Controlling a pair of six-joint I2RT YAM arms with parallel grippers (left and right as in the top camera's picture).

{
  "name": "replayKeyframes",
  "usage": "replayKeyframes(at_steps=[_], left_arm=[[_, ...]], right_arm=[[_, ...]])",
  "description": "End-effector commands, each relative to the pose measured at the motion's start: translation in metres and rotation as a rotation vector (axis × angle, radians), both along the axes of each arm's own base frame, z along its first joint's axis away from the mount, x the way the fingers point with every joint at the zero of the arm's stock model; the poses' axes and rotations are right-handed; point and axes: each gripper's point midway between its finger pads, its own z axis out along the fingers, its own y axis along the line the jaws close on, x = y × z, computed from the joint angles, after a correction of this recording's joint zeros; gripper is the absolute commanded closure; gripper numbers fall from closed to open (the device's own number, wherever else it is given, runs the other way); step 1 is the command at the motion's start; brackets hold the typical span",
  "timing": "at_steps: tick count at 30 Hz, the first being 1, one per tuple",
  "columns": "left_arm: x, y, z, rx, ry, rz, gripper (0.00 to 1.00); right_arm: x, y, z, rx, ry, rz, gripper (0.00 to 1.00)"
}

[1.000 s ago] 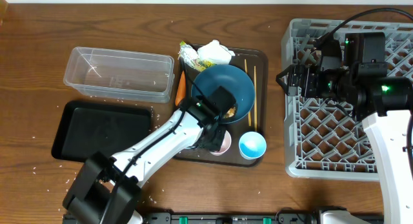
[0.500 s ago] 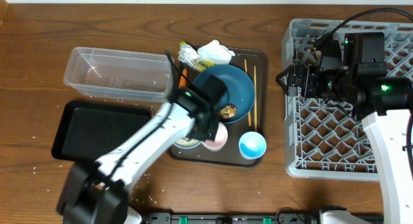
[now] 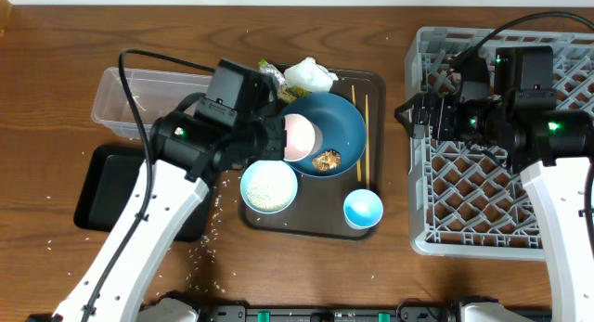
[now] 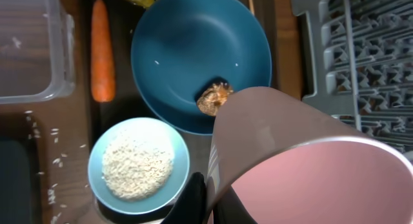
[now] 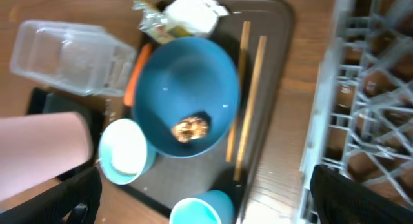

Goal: Sort waste into correct bins and load items into the dishwasher rack
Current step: 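Pass the pink cup from the left gripper to the right gripper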

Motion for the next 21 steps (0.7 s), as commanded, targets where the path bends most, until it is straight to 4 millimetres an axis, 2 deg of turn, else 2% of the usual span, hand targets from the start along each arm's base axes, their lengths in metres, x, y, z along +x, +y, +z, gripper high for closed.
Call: replayKeyframes(at_steps=[1, 2, 4, 7, 10, 14, 16, 21], left_arm=[[-0.010, -0.031, 0.018, -0.149, -0.019, -0.181, 0.94], [-0.016, -0.047, 0.030, -0.236, -0.041, -0.278, 0.94], [-0.021, -0.064, 0.050, -0.363, -0.073, -0.375, 0.94], [-0.024, -0.071, 0.076, -0.507, -0.121, -0.477, 0.94], [-0.025, -0.066, 0.102, -0.650, -0.172, -0.563, 0.94], [-0.019, -0.052, 0.122, -0.765, -0.211, -0.604, 0.94], [-0.021, -0.048, 0.131, -0.816, -0.226, -0.638, 0.94], [-0.031, -0.049, 0.144, -0.883, -0.243, -0.719, 0.94]], right_arm=[[-0.011, 0.029, 0.018, 0.131, -0.059, 0.193, 0.04], [-0.015, 0.037, 0.022, 0.153, -0.082, 0.250, 0.04], [-0.022, 0.050, 0.029, 0.187, -0.117, 0.336, 0.07], [-0.033, 0.068, 0.044, 0.273, -0.168, 0.455, 0.10], [-0.046, 0.084, 0.072, 0.405, -0.285, 0.612, 0.10], [-0.061, 0.095, 0.108, 0.558, -0.443, 0.778, 0.07], [-0.066, 0.099, 0.118, 0.594, -0.486, 0.826, 0.06], [-0.074, 0.115, 0.126, 0.599, -0.552, 0.915, 0.01]])
